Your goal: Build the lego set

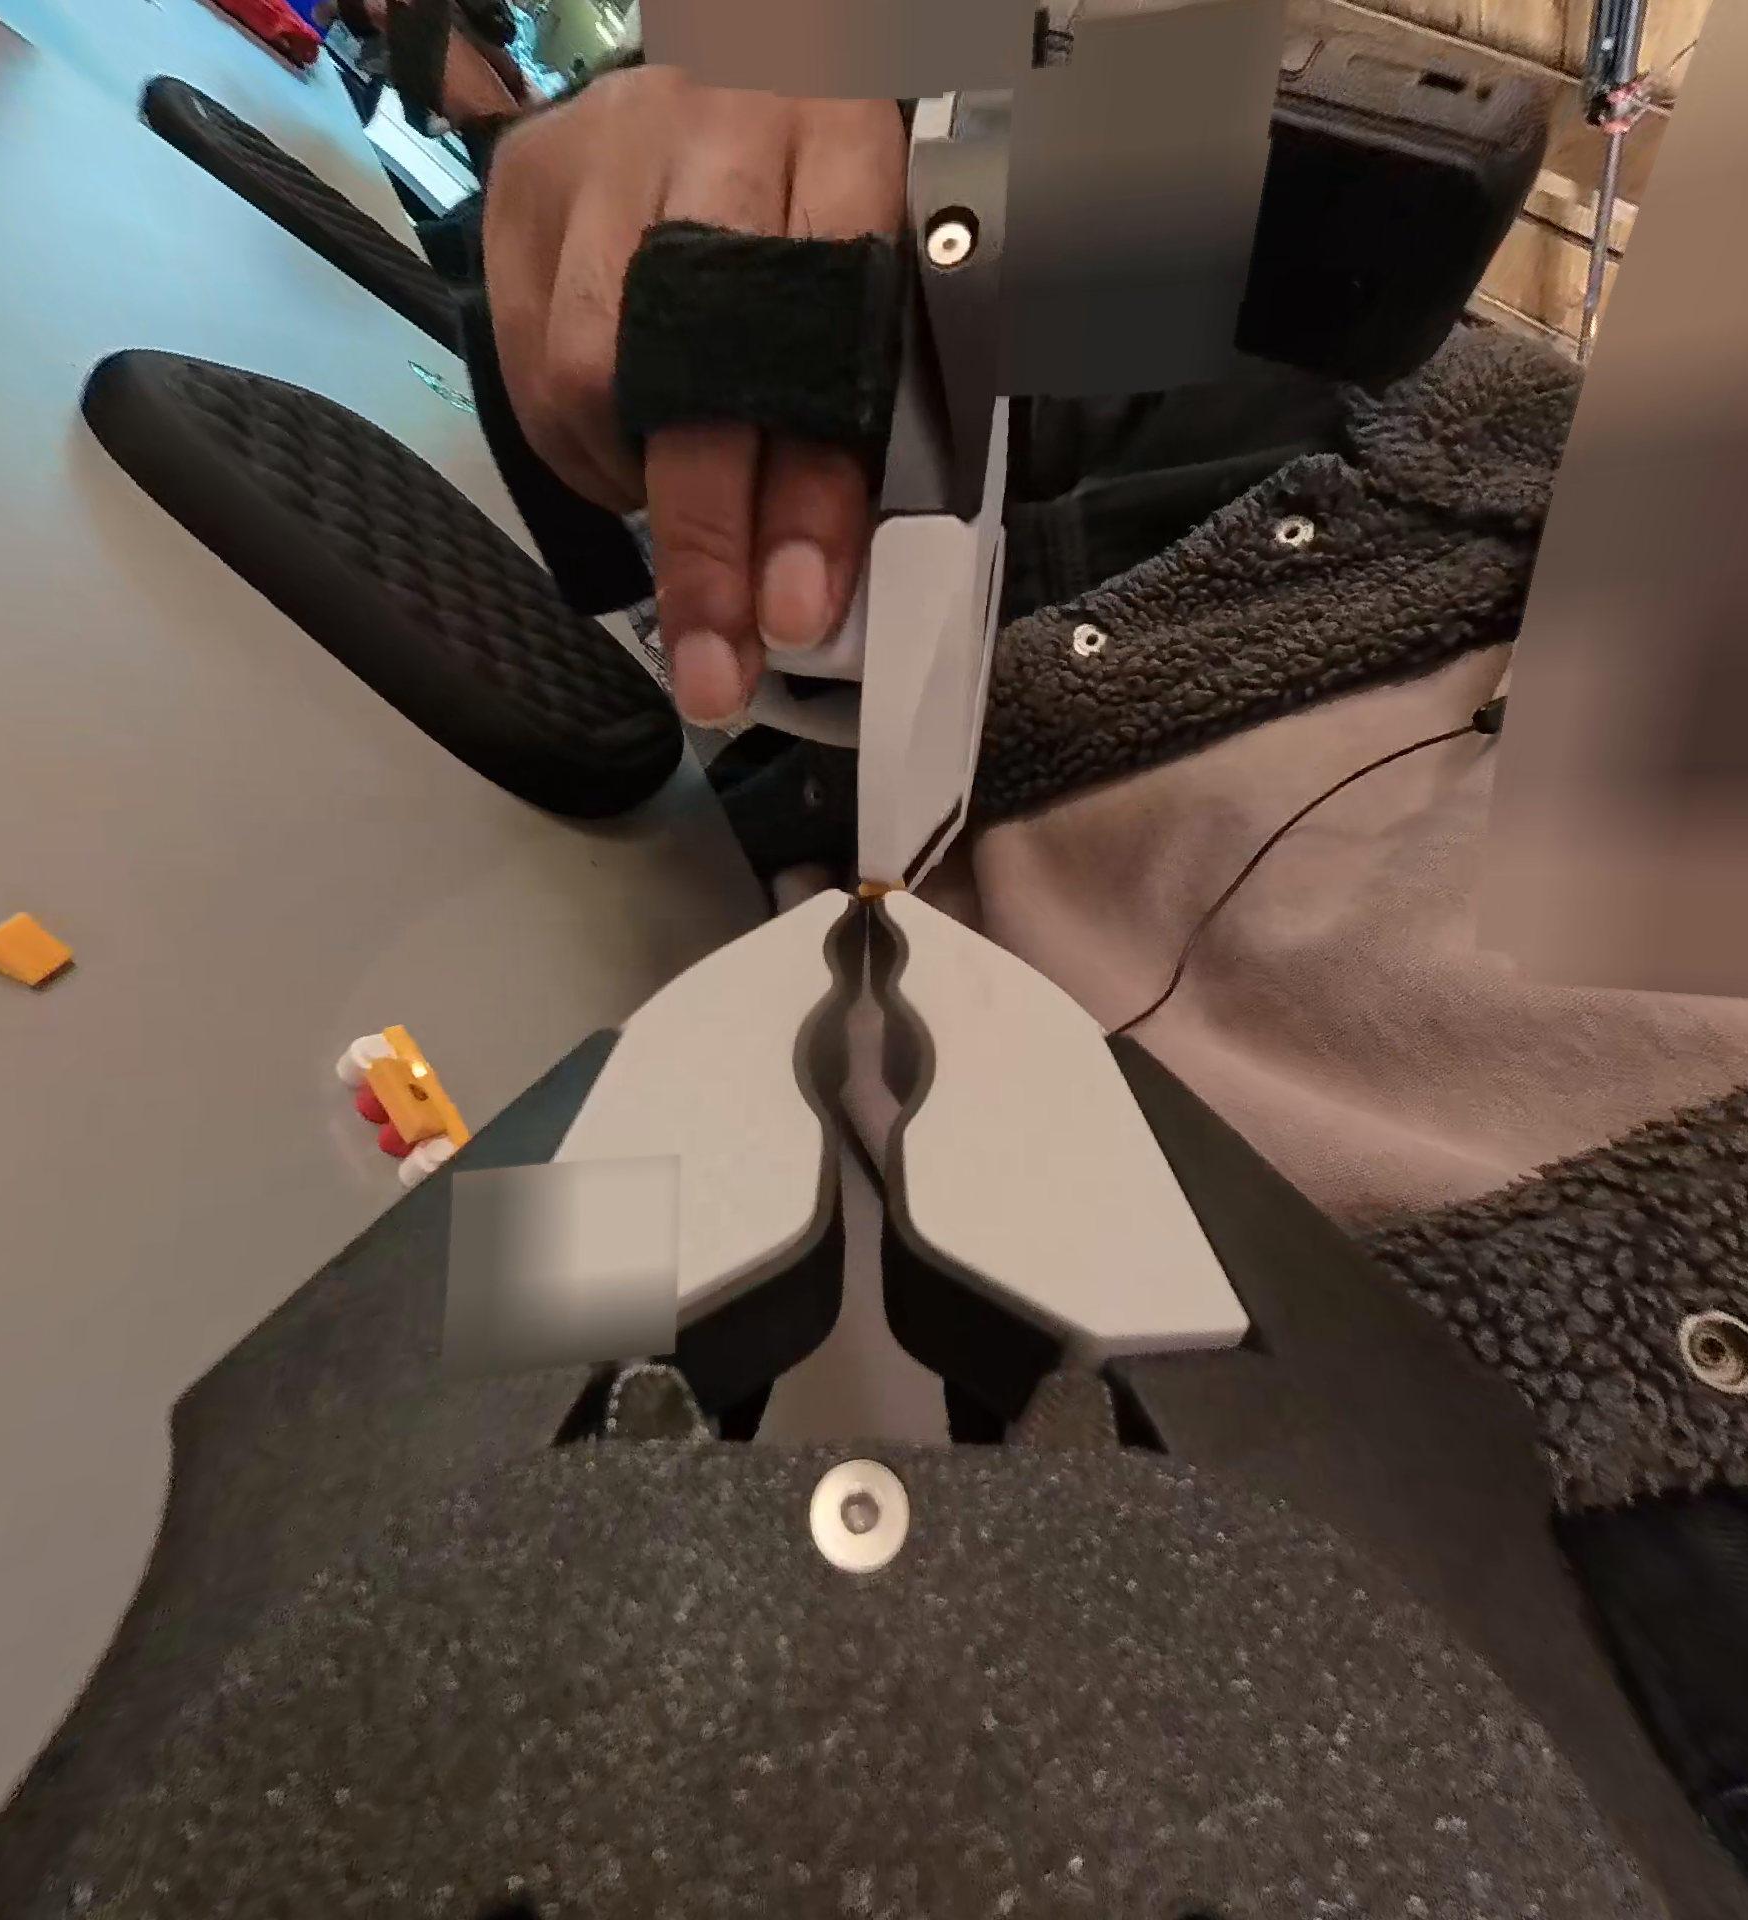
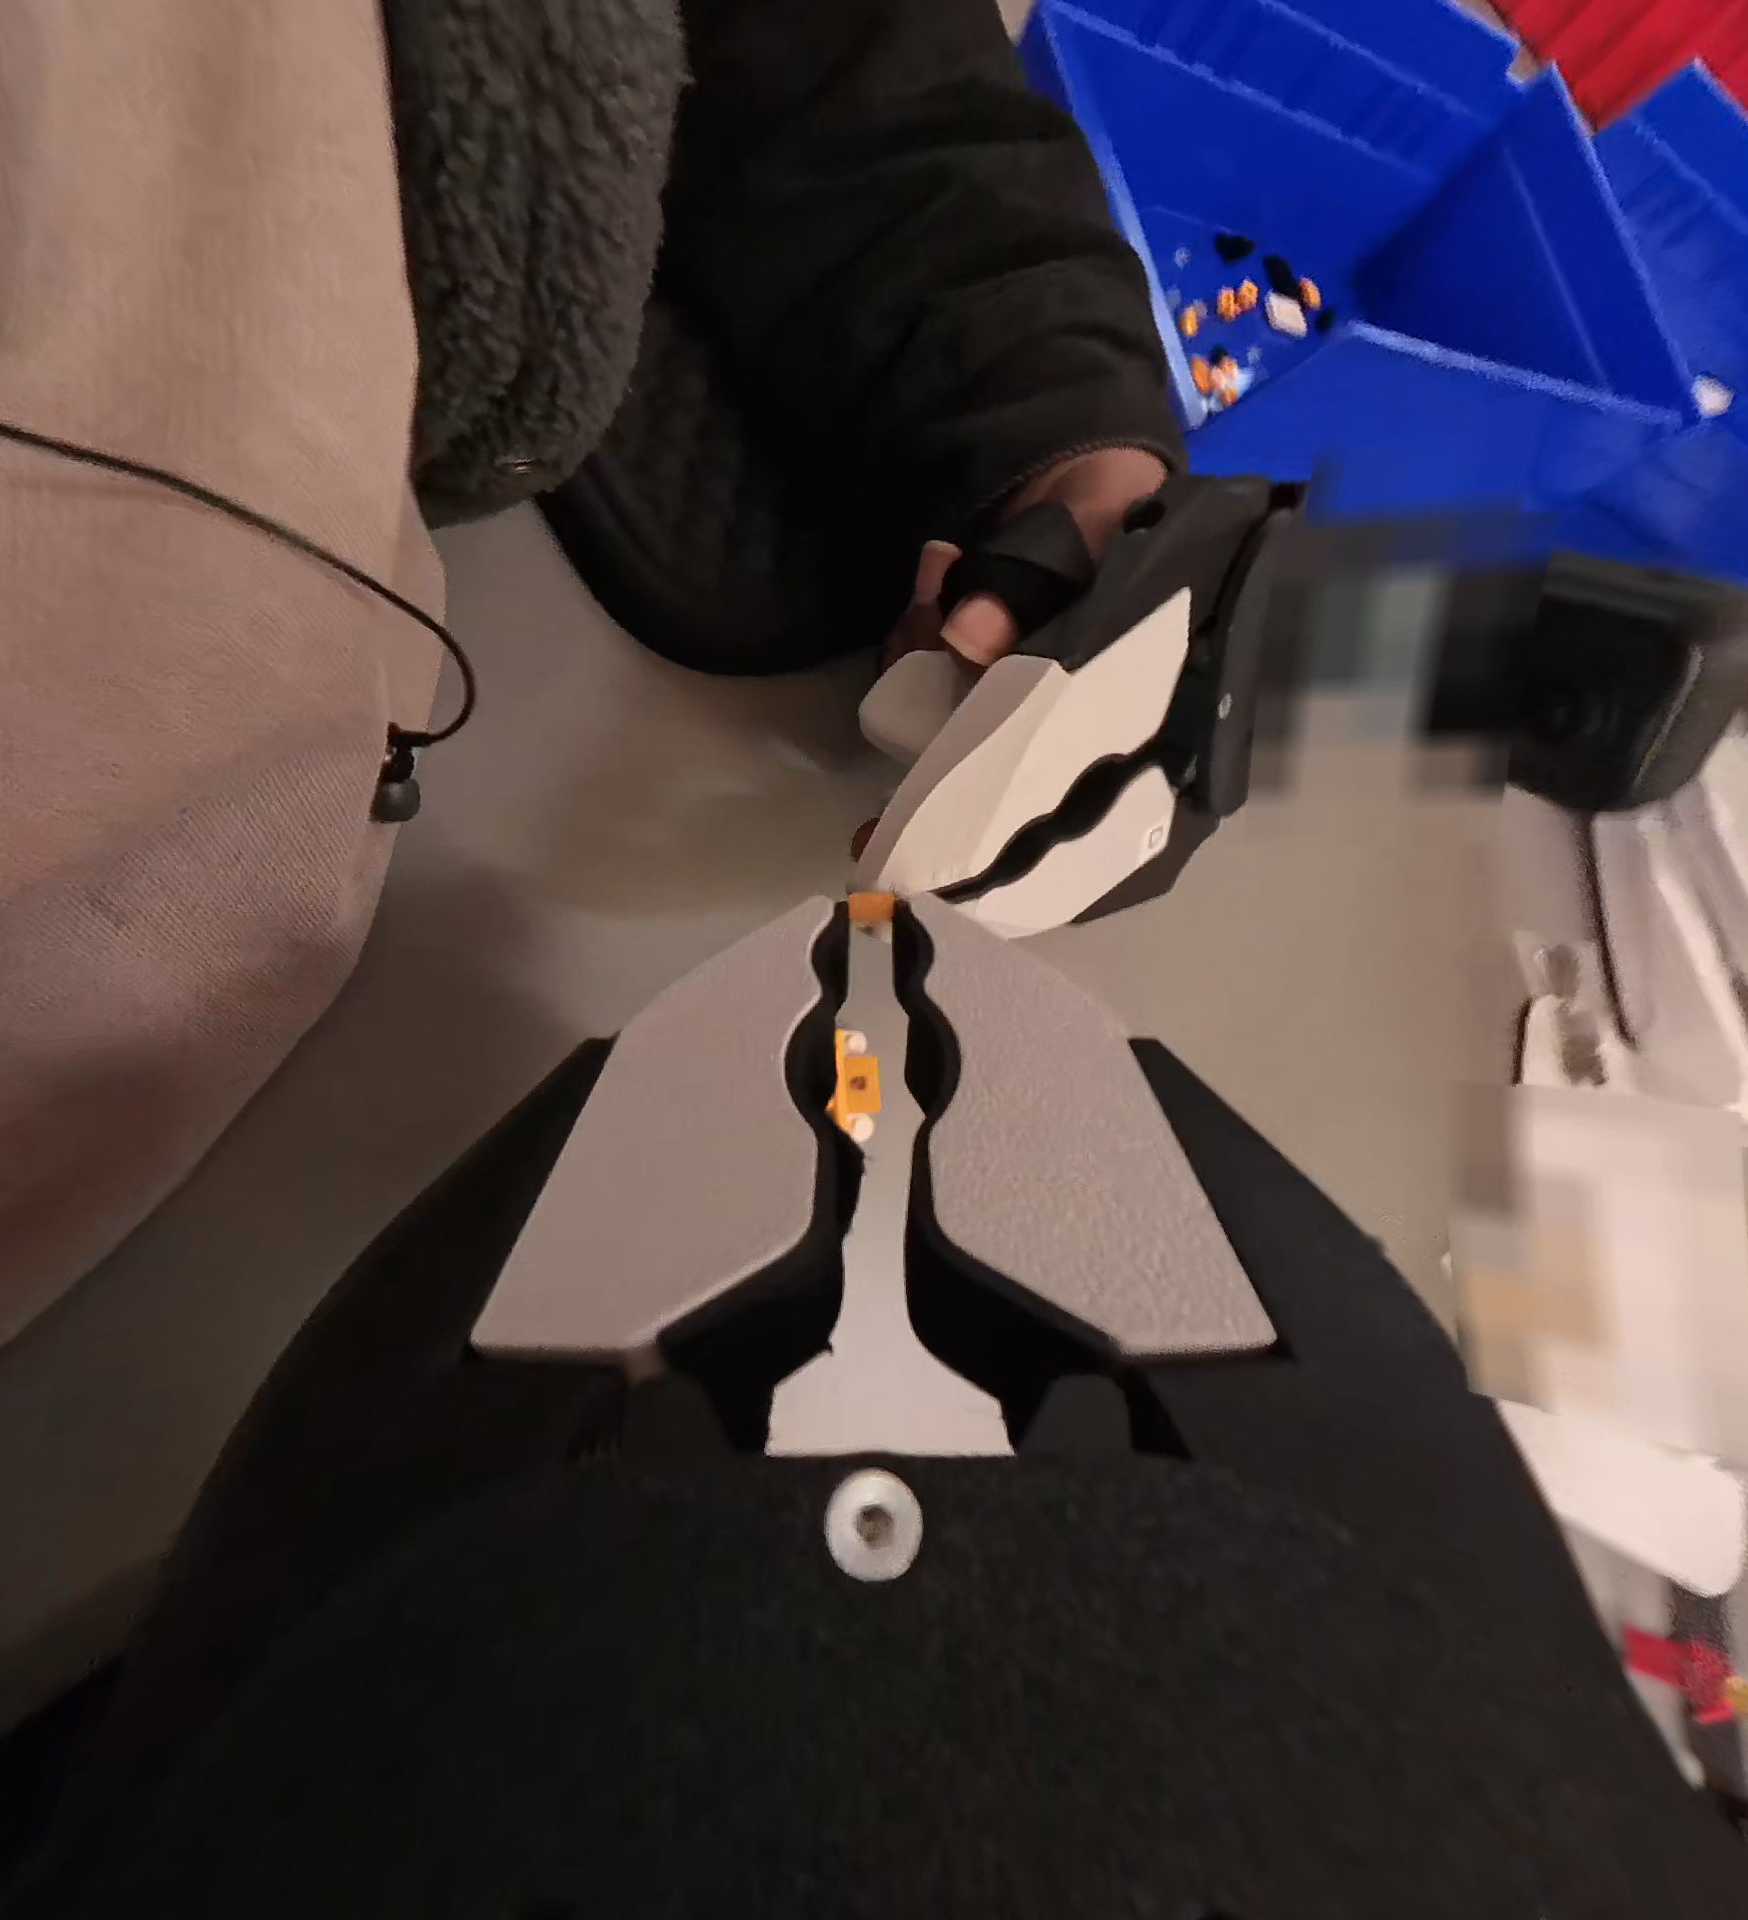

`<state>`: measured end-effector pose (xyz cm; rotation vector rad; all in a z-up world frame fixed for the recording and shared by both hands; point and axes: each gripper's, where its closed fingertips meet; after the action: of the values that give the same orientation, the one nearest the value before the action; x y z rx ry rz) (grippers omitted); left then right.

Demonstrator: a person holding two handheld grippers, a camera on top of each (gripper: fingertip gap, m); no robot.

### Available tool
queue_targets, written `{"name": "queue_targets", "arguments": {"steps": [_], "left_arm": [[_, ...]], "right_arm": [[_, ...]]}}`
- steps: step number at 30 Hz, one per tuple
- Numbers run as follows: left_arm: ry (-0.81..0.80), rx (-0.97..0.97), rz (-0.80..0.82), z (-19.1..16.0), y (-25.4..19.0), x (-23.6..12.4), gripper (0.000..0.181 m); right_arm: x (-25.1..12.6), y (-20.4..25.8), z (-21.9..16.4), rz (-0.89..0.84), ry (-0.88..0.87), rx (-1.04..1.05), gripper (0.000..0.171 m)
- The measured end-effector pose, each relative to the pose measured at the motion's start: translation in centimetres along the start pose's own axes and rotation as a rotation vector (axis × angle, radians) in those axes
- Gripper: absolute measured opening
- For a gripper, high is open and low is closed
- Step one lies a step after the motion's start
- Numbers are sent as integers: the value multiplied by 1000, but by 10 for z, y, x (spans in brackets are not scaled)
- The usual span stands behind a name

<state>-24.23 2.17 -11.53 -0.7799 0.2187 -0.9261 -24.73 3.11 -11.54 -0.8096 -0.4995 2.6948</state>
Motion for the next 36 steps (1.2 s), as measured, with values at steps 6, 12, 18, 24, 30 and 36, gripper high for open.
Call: {"name": "queue_targets", "arguments": {"steps": [6, 12, 18, 24, 30, 36], "left_arm": [[-54, 74, 113, 10, 11, -1, 7], [-159, 3, 177, 24, 20, -7, 7], [-234, -74, 221, 32, 28, -9, 10], [-293, -99, 220, 40, 27, -13, 8], [-293, -131, 97, 43, 11, -12, 7], [-284, -189, -34, 43, -4, -12, 7]], "right_arm": [[-8, -16, -19, -82, 92, 324, 8], [-6, -23, -24, -166, 160, 300, 8], [-9, -36, -25, -302, 207, 176, 8], [-7, -45, -24, -412, 268, -11, 8], [-7, -47, -9, -409, 167, -52, 10], [-15, -41, 8, -311, 51, -135, 13]]}}
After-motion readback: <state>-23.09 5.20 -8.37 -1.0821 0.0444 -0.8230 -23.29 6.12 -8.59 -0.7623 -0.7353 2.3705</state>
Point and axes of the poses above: each gripper's, where its closed fingertips meet, x out along the fingers, z out of its top, y = z × x across the jaws, and after that the axes turned 11 degrees about -y, right-handed
